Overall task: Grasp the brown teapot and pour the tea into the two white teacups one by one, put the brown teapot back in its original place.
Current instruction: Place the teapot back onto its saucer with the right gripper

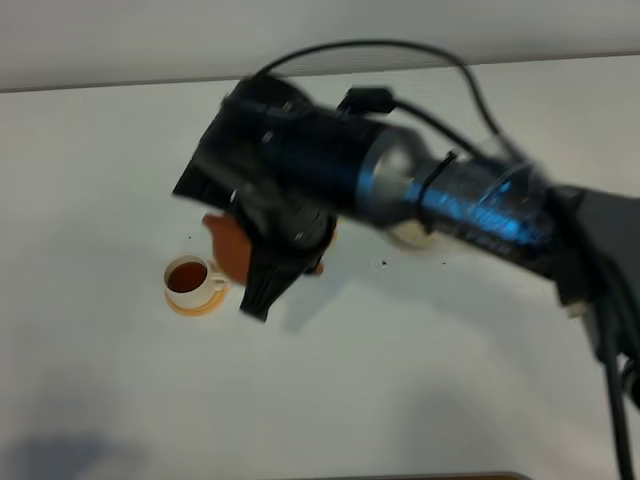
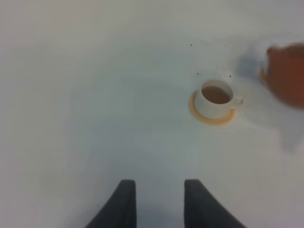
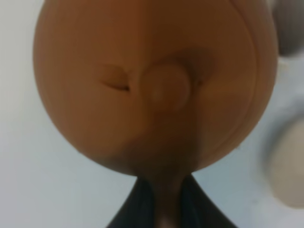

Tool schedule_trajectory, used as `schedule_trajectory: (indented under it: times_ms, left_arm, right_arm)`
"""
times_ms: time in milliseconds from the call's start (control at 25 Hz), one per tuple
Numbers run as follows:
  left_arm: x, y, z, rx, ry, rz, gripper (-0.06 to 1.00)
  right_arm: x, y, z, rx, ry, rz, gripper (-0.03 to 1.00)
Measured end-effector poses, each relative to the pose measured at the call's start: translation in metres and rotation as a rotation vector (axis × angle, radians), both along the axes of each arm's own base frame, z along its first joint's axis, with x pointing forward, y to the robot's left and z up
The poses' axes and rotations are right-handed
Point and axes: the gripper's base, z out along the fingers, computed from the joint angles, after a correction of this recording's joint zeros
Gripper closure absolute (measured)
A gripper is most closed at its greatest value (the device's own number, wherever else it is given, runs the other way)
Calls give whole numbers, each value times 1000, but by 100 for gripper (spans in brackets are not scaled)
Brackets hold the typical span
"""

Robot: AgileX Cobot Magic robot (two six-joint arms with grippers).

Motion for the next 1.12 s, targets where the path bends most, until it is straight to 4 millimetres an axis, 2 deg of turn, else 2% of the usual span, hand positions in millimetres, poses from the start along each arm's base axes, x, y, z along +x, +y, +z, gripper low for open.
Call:
schedule_trajectory:
  times_ms: [120, 320, 480, 600, 760, 1120]
  left_arm:
    - [0, 0, 0, 0, 0, 0, 69]
    - [0, 0, 0, -1, 0, 0, 69]
    - [0, 0, 0, -1, 0, 0, 69]
    - [0, 0, 0, -1, 0, 0, 69]
    - [0, 0, 0, -1, 0, 0, 69]
    - [0, 0, 0, -1, 0, 0, 69]
  right_arm:
    - [28, -20, 8, 21, -7, -96, 88]
    - [74, -57, 8, 38, 8, -262, 88]
    - [100, -83, 7, 60, 39, -357, 88]
    - [112, -103, 0, 45, 58, -418, 88]
    - [120, -124, -17, 6, 103, -477, 88]
    - [127, -142, -55, 65, 103, -509, 88]
